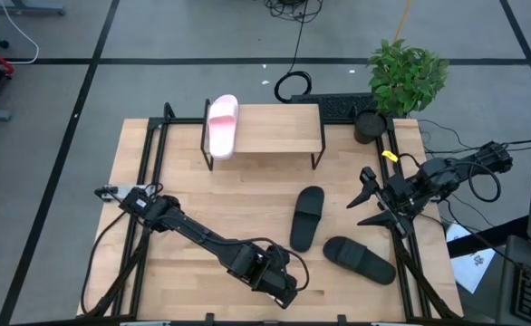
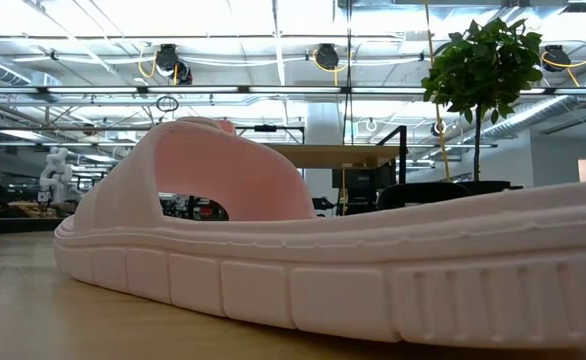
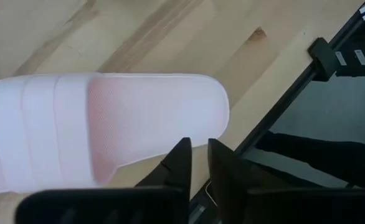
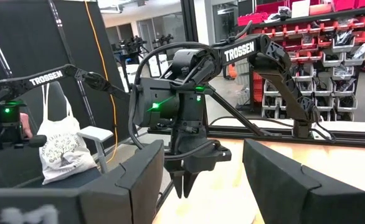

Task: Pick and place slides into the shelf
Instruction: Put the pink slide on the shelf

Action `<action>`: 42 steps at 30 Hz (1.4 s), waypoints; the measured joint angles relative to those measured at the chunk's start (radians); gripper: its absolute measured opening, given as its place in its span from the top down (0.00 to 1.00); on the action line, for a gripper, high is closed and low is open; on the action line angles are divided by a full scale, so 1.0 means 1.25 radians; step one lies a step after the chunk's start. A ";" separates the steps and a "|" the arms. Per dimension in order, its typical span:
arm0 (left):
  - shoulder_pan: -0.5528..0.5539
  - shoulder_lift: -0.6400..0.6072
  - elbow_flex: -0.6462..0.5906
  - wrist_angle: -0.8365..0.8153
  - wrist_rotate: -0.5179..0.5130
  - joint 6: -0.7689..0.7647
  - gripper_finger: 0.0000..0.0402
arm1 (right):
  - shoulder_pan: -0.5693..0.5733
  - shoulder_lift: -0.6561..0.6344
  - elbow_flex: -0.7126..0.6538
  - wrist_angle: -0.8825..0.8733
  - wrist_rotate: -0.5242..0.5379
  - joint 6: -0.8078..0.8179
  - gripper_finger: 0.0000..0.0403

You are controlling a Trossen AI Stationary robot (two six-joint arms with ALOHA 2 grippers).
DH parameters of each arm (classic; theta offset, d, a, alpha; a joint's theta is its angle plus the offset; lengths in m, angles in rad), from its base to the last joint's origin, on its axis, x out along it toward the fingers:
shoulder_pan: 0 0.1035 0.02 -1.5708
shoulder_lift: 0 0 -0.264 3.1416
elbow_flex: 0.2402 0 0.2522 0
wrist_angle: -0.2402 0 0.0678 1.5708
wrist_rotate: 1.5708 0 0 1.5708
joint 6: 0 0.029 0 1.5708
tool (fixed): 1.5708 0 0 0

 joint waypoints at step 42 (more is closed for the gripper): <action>0.012 0.006 -0.001 -0.083 0.042 0.014 0.74 | 0.000 0.000 0.000 0.000 0.003 -0.021 0.48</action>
